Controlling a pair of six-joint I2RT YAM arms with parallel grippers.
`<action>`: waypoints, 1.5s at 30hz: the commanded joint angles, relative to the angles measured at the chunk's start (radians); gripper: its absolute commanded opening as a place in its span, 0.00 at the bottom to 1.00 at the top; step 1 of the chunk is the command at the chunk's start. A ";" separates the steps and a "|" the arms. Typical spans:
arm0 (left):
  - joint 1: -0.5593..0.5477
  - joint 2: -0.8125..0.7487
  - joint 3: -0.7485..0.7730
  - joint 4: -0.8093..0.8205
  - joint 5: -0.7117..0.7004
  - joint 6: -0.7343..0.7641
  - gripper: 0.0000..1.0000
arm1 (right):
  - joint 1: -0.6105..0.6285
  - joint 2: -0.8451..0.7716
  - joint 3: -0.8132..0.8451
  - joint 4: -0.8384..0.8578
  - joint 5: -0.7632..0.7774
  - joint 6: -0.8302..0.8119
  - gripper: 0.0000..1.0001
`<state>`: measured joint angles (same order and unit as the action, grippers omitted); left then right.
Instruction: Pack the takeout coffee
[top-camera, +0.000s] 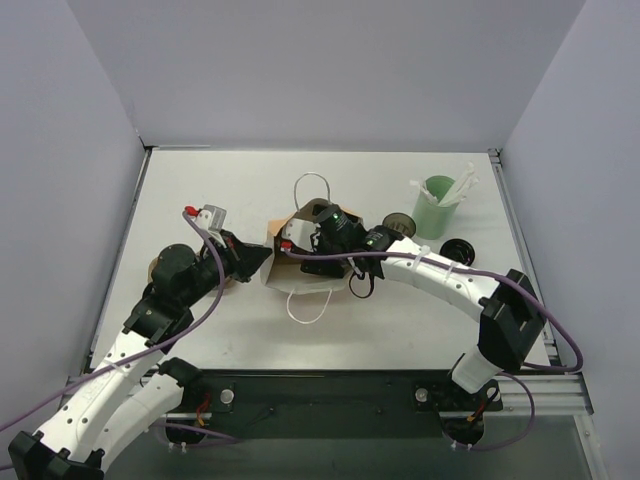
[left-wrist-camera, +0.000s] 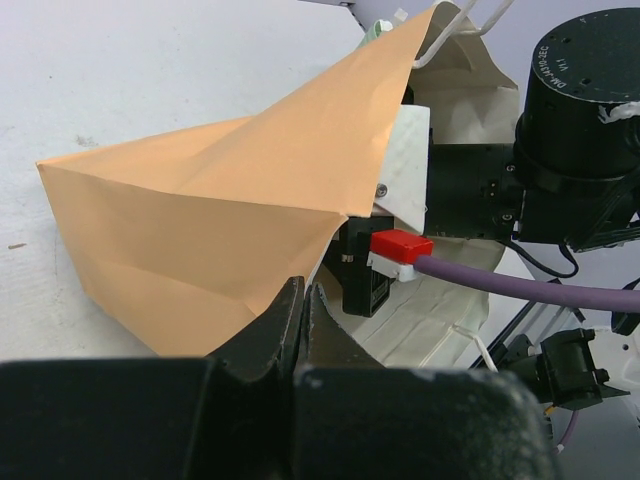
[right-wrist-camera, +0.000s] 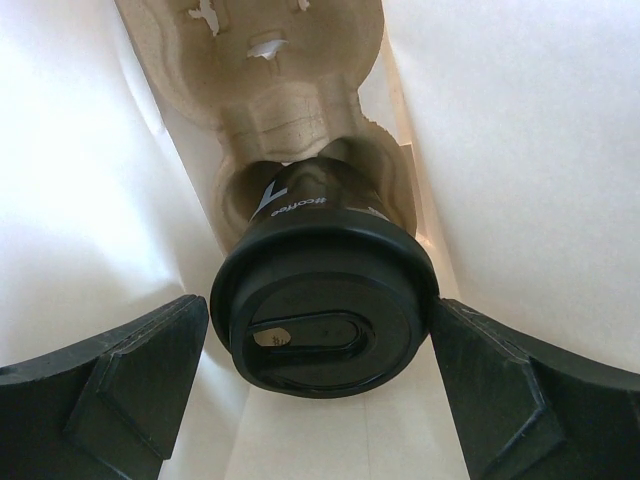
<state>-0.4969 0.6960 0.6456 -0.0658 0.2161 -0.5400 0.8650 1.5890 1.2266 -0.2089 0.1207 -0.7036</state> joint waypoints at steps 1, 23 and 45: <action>-0.003 0.013 0.058 -0.045 0.031 -0.003 0.00 | -0.026 -0.057 0.068 -0.009 0.005 0.041 1.00; -0.002 0.030 0.095 -0.068 0.026 -0.005 0.00 | -0.047 -0.027 0.131 -0.078 -0.032 0.069 1.00; -0.003 0.053 0.201 -0.253 -0.041 -0.153 0.00 | -0.041 -0.015 0.172 -0.193 -0.092 0.153 0.95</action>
<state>-0.4969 0.7612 0.8223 -0.2600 0.1764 -0.6445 0.8440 1.5894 1.3563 -0.3965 -0.0048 -0.6201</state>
